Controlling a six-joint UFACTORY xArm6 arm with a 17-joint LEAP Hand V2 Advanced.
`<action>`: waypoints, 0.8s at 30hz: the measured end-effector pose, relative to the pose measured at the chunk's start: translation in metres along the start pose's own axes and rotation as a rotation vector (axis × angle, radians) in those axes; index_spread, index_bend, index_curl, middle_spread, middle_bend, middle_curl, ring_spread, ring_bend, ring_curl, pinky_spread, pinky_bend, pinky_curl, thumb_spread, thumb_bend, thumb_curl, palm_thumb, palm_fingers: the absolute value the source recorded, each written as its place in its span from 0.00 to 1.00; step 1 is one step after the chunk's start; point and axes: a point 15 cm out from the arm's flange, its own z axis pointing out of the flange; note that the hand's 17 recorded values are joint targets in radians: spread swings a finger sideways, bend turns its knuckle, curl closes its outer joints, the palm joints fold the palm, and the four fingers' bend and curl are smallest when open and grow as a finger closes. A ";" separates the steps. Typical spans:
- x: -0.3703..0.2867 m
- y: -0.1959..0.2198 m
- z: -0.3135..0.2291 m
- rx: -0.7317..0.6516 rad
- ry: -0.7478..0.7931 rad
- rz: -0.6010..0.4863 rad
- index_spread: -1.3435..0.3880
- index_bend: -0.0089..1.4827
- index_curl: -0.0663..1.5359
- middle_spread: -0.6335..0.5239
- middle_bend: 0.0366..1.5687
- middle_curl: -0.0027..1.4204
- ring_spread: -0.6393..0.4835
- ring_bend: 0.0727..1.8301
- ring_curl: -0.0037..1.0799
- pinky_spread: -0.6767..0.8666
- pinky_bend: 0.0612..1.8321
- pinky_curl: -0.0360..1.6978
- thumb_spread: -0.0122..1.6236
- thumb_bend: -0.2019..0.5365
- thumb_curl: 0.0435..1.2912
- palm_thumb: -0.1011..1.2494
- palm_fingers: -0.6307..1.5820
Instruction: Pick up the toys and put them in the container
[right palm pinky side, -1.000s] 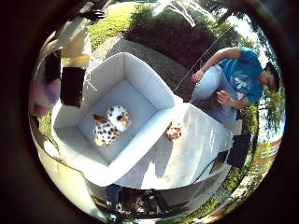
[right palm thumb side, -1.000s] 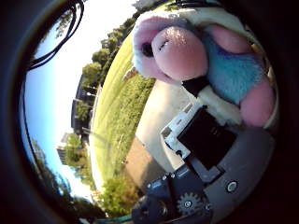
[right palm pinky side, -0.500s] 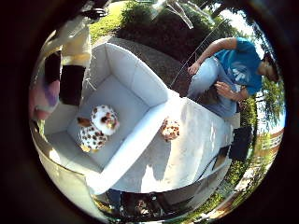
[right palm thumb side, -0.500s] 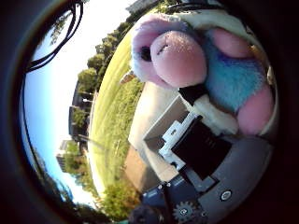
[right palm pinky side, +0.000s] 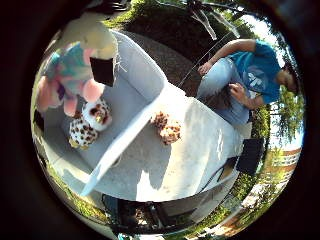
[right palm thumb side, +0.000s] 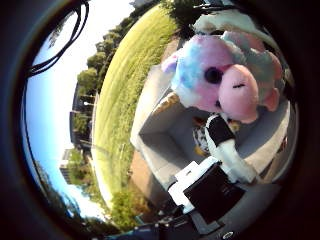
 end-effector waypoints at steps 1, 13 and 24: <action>0.003 0.003 -0.001 -0.009 0.001 0.000 0.55 0.36 0.09 0.60 0.09 0.36 0.84 0.33 0.36 0.77 0.50 0.40 0.67 0.22 0.41 0.60 0.25; 0.070 0.020 -0.044 -0.020 0.008 0.068 0.55 0.24 0.14 0.64 0.09 0.28 0.85 0.27 0.31 0.79 0.42 0.33 0.67 0.23 0.35 0.58 0.28; 0.204 0.063 -0.055 -0.053 0.132 0.138 0.63 0.15 0.18 0.59 0.10 0.26 0.82 0.25 0.29 0.78 0.34 0.27 0.68 0.23 0.33 0.58 0.34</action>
